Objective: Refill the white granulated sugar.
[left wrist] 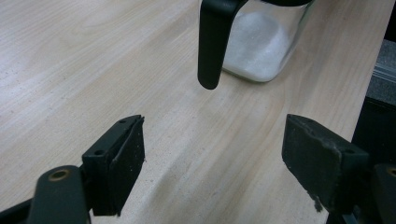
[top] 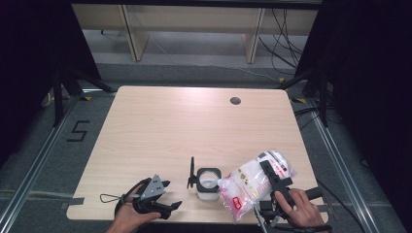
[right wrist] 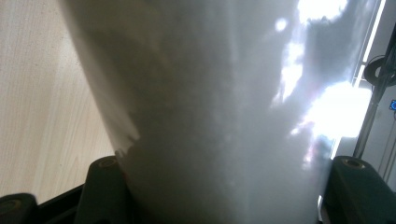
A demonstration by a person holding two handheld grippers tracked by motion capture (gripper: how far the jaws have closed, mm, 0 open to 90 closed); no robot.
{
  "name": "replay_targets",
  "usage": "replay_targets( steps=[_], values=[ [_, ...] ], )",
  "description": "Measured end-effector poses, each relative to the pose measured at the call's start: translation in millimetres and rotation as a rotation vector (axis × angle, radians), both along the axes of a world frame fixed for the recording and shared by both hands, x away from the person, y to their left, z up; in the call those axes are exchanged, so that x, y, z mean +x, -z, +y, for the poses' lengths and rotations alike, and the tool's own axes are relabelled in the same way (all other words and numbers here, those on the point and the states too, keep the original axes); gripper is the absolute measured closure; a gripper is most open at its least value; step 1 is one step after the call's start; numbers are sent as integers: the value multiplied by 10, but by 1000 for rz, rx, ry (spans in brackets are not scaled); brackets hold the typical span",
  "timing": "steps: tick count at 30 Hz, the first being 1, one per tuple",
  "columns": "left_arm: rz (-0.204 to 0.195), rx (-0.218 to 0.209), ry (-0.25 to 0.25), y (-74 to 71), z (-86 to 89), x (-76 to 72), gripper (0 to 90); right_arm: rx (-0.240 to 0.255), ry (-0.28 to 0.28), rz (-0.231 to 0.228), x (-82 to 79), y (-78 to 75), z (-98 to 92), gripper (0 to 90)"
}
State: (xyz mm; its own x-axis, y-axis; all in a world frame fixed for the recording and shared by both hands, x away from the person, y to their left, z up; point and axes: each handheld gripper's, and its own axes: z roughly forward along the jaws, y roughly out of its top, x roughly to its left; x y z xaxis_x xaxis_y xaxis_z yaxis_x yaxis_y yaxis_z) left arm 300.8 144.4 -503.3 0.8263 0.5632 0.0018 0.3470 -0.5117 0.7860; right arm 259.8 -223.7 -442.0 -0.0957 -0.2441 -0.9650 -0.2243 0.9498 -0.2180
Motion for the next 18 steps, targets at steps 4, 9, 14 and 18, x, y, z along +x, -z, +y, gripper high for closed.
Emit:
replay_targets(
  steps=[4,9,14,18],
  values=[
    [-22,19,24,-12,14,15,208,0,1,-1,1,1,-1,413],
    [0,0,0,0,0,-1,208,-30,-14,-15,2,-23,11,413],
    [0,0,1,-1,1,0,208,-30,-12,-13,1,-26,13,414],
    [0,0,0,-3,2,0,208,-34,-17,-16,1,-31,16,414]
  ],
)
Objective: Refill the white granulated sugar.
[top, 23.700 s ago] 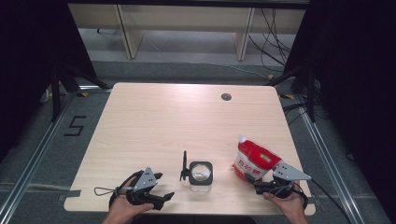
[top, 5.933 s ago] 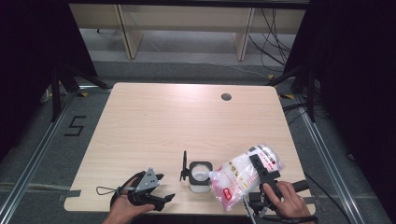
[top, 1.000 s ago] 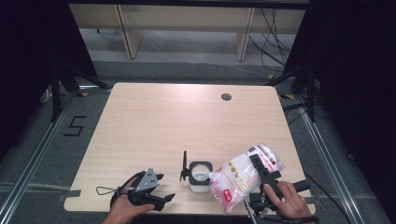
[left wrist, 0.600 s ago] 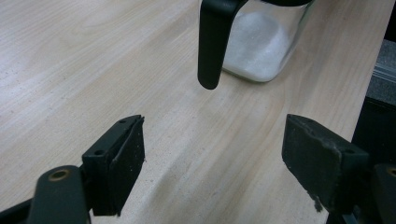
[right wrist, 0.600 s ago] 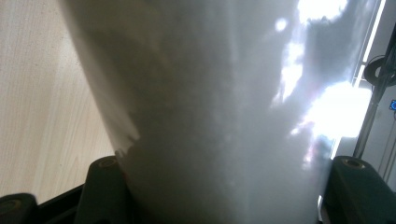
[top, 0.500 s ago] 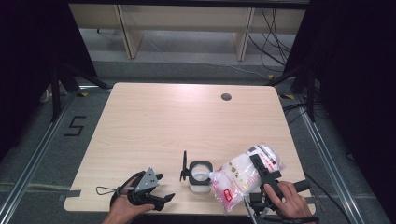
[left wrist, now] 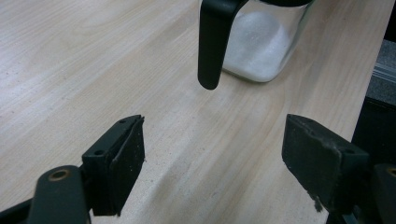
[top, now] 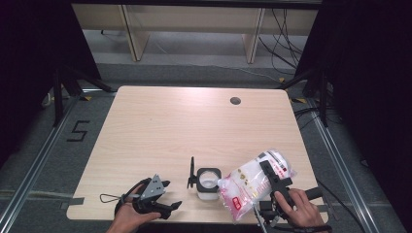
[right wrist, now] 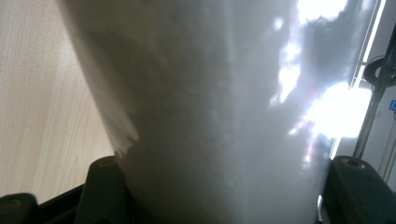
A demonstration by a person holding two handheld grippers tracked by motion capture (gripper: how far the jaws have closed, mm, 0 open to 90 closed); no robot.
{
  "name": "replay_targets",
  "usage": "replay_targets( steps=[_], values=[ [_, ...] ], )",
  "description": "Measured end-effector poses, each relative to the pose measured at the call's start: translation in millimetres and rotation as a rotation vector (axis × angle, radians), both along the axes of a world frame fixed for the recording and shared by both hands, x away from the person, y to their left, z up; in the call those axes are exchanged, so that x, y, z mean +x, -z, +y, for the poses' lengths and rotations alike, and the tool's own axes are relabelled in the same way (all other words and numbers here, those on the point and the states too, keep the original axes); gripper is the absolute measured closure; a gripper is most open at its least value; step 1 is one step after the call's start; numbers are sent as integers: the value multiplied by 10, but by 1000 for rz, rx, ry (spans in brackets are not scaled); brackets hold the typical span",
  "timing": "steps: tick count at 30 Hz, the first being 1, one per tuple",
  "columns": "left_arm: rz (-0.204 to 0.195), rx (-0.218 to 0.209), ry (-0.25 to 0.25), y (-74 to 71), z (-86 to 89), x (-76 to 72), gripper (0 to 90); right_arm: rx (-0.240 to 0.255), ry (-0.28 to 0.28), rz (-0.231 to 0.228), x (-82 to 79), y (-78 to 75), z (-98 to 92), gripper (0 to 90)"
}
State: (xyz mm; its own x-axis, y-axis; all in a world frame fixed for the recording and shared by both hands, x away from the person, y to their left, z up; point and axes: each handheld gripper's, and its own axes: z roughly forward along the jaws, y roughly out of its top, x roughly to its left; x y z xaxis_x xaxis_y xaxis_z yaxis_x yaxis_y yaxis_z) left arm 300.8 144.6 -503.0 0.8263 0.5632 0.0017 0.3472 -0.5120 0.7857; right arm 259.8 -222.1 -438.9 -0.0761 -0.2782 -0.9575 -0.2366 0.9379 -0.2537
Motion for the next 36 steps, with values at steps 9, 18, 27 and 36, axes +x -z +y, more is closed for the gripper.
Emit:
replay_targets(
  steps=[9,18,27,36],
  values=[
    [-4,3,3,0,1,0,208,-24,4,-16,-9,-14,0,414],
    [-5,2,0,0,1,-1,209,43,-34,-37,17,65,-17,414],
    [-4,2,1,0,1,1,208,38,-40,-44,15,54,-7,415],
    [4,-21,-3,7,-14,-10,209,24,-34,-31,9,47,8,415]
  ],
)
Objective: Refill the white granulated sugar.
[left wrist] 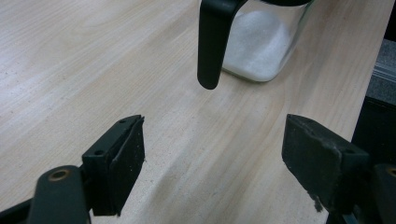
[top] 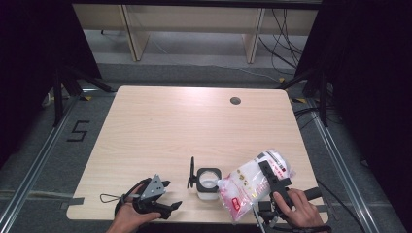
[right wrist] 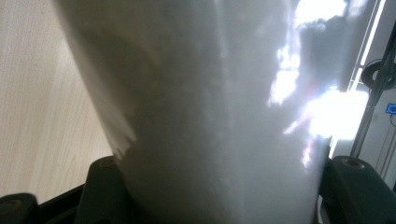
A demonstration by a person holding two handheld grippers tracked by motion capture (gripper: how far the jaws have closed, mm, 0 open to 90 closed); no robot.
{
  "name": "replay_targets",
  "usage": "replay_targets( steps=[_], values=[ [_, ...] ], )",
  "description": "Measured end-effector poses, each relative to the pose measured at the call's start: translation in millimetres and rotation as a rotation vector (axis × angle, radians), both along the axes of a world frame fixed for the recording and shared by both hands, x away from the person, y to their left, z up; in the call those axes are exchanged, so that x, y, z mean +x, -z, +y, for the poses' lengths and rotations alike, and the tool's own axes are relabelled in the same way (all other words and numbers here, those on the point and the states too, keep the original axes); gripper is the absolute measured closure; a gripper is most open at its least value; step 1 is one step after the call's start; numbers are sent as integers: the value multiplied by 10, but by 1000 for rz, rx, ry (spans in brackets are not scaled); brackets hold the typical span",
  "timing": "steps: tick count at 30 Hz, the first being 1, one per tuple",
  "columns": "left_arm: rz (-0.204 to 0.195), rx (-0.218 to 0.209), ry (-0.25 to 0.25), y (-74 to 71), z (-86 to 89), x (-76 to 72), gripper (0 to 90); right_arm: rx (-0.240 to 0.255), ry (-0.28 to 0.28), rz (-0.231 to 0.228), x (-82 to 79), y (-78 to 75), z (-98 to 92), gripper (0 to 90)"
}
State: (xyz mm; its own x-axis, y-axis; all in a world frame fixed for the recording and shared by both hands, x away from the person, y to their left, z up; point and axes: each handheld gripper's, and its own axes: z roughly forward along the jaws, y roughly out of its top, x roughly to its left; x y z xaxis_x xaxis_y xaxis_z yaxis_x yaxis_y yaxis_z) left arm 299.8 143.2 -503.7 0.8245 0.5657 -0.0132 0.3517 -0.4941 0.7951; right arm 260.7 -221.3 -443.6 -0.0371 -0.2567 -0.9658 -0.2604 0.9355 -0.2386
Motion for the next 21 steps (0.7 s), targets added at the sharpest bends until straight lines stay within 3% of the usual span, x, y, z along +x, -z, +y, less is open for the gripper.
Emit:
replay_targets(
  steps=[3,5,9,10,14,16,19,21],
  values=[
    [2,6,4,-2,4,2,208,28,9,8,0,22,-9,415],
    [2,6,6,0,3,3,208,-7,18,6,-8,-6,4,415],
    [11,11,14,-5,7,7,208,18,-1,-3,-1,19,-4,415],
    [12,11,14,-6,8,7,208,-3,-7,-13,-2,1,4,415],
    [4,-3,0,1,-1,0,208,-3,-8,-13,-3,2,3,416],
    [-3,21,3,-4,12,11,208,6,-7,-13,-3,3,1,416],
    [-4,22,4,-6,14,11,208,20,5,0,-8,9,-7,416],
    [-4,22,4,-6,14,11,208,60,20,4,-11,47,-27,417]
  ],
)
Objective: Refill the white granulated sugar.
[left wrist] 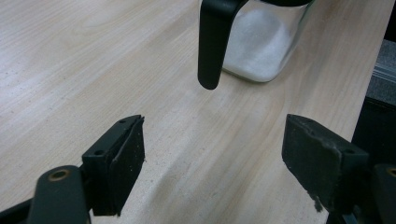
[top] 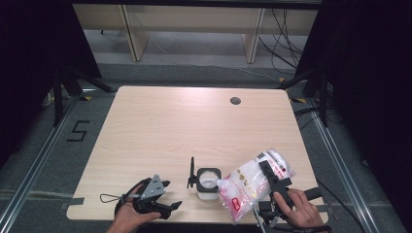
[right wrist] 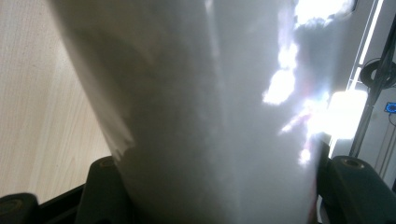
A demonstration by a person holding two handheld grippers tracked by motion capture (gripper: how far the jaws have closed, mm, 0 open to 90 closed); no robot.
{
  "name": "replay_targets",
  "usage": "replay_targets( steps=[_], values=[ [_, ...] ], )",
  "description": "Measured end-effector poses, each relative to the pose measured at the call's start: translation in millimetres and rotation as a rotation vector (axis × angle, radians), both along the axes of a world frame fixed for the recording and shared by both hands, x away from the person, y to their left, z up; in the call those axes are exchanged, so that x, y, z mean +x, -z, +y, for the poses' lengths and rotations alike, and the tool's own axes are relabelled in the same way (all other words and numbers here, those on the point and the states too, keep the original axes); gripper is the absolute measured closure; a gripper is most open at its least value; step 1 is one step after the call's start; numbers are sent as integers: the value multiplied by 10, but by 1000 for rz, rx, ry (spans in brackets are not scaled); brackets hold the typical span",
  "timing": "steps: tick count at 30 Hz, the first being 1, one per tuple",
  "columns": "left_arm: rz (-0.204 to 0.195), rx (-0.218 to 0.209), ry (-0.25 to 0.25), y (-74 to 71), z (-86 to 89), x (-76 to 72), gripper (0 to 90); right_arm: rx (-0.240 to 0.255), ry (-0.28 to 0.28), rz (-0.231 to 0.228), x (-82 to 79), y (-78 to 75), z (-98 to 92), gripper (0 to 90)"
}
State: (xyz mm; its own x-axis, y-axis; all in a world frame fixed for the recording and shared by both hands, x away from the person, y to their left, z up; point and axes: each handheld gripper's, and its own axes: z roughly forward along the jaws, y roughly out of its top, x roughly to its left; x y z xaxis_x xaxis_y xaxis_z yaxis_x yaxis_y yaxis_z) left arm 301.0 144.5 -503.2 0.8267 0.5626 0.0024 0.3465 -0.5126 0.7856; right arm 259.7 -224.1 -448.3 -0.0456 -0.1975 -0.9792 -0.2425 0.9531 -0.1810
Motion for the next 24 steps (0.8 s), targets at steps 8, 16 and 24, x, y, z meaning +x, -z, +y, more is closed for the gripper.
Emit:
replay_targets(
  steps=[8,16,24],
  values=[
    [-4,3,1,-3,2,-1,209,-53,-21,-11,6,-47,25,419],
    [-3,2,0,-3,1,-1,208,0,0,-1,0,-4,2,423],
    [4,-19,-3,1,-8,-9,208,-6,-30,-4,25,-24,5,430]
  ],
)
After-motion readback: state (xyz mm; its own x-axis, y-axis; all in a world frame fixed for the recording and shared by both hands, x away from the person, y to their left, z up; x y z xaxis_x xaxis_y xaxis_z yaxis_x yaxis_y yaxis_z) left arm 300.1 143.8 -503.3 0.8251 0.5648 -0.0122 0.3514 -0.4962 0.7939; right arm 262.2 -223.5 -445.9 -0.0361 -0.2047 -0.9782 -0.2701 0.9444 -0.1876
